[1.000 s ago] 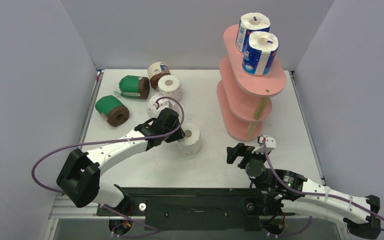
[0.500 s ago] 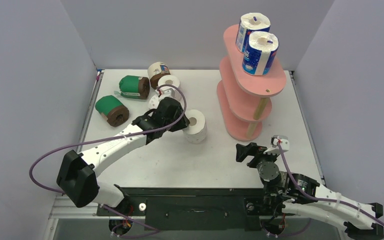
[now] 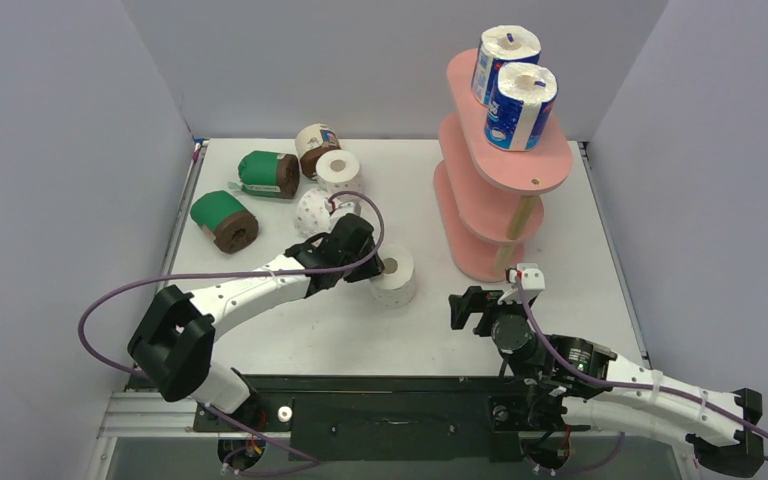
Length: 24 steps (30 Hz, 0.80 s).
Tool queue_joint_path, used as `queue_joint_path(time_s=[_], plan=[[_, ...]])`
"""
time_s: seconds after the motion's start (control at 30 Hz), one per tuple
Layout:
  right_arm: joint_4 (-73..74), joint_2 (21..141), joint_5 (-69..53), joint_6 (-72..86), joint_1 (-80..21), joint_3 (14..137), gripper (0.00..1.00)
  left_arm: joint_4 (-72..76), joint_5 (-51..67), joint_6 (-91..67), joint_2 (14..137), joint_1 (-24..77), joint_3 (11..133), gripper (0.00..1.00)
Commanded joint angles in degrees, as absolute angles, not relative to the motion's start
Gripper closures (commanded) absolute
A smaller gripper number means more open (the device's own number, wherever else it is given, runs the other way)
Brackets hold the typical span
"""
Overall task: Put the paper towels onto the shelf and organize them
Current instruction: Adjust the paper towel at the center of the board.
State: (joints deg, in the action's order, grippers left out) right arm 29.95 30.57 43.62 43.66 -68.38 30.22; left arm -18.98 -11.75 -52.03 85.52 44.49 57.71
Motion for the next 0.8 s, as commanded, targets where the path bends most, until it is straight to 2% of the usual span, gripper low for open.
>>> queue_joint_path(time_s=[0.0, 0.03, 0.13, 0.23, 0.27, 0.3, 0.5, 0.77], plan=[[27.5, 31.3, 42.9, 42.1, -68.9, 33.1, 0.07, -14.2, -11.3, -52.8, 85.6, 44.9, 58.6, 0.66], [27.4, 31.3, 42.6, 41.9, -69.0, 33.3, 0.07, -14.3, -11.2, -52.5, 85.5, 45.0, 58.6, 0.62], [27.6, 32.3, 41.1, 39.5, -68.9, 34.9, 0.04, -15.5, -10.9, -51.3, 84.2, 45.0, 59.7, 0.32], [28.5, 34.2, 40.4, 37.6, -69.0, 37.0, 0.03, -18.6, -12.2, -50.0, 81.9, 44.9, 60.7, 0.15], [28.4, 34.6, 39.8, 36.8, -69.0, 37.9, 0.02, -19.3, -12.3, -49.8, 80.3, 44.9, 60.9, 0.04], [28.3, 35.5, 38.9, 35.7, -69.0, 38.4, 0.02, -19.5, -12.5, -49.4, 79.4, 44.8, 60.9, 0.00], [25.3, 41.6, 34.1, 31.0, -69.0, 42.4, 0.03, -23.4, -14.8, -49.0, 69.7, 42.9, 59.3, 0.03], [18.0, 51.8, 33.7, 27.6, -69.2, 47.2, 0.03, -23.8, -15.1, -52.0, 53.4, 32.2, 43.7, 0.03]])
